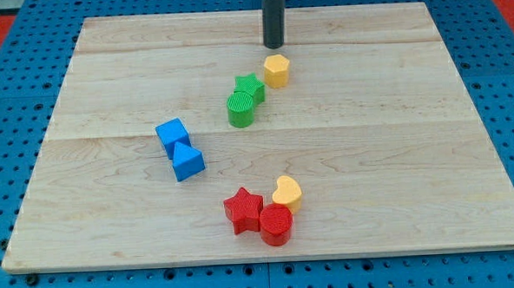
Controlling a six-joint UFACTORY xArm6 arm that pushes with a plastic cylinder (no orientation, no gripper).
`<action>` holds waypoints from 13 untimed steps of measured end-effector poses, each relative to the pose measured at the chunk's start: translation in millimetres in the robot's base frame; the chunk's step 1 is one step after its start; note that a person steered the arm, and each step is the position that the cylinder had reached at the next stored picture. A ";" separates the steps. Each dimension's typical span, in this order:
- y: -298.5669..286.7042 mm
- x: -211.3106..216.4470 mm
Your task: Place the yellow hexagon into the red star
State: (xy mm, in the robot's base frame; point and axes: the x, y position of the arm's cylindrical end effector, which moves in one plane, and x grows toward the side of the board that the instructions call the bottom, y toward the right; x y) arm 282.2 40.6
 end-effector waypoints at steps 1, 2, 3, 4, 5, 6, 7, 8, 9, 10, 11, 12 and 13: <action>3.2 16.4; 8.6 17.4; 11.0 21.1; 11.0 23.5; 11.0 47.8; -15.6 33.3; -16.4 40.5; -12.2 114.6; -11.4 148.4; -2.0 135.7; -15.3 132.4; -22.4 177.6; -22.3 180.5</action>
State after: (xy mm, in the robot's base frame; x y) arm 462.7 18.3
